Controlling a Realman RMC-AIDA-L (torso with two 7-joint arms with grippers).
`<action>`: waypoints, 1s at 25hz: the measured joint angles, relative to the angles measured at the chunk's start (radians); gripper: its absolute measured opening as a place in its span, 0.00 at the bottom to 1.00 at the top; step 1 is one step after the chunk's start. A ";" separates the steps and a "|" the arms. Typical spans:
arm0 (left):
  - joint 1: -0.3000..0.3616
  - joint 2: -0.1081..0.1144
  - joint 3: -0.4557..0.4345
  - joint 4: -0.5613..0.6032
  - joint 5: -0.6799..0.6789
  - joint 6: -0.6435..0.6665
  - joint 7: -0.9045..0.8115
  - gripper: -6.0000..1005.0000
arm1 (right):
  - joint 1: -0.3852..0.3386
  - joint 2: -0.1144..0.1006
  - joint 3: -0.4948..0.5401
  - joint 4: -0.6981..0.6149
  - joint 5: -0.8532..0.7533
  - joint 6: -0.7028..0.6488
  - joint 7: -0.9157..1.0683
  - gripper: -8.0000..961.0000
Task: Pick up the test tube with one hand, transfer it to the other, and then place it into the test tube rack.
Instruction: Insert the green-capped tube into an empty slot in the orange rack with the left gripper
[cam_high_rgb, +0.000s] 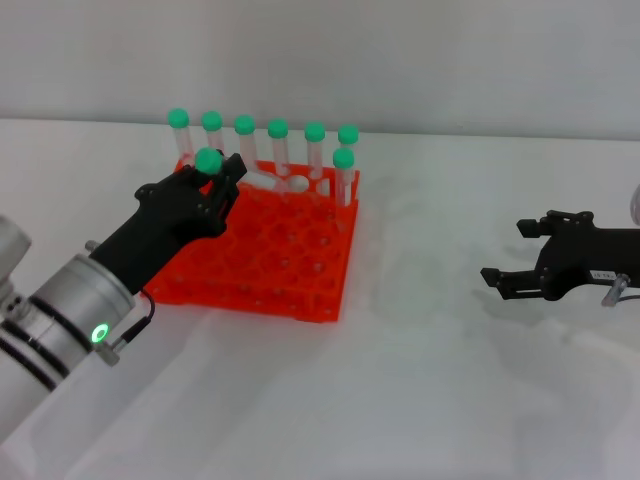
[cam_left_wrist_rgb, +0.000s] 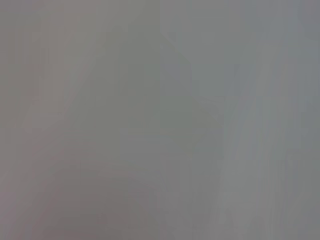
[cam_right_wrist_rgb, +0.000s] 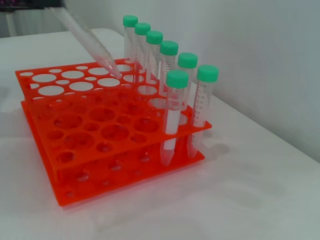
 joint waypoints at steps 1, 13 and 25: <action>-0.006 0.000 0.000 0.009 0.000 -0.032 -0.001 0.22 | 0.002 0.000 -0.001 0.003 0.000 0.000 0.001 0.90; -0.031 0.000 0.014 0.079 0.006 -0.199 -0.021 0.23 | 0.014 0.004 -0.001 0.012 0.007 0.000 0.010 0.89; -0.066 0.000 0.025 0.031 0.011 -0.215 -0.033 0.23 | 0.045 0.006 -0.004 0.021 0.006 -0.002 0.015 0.89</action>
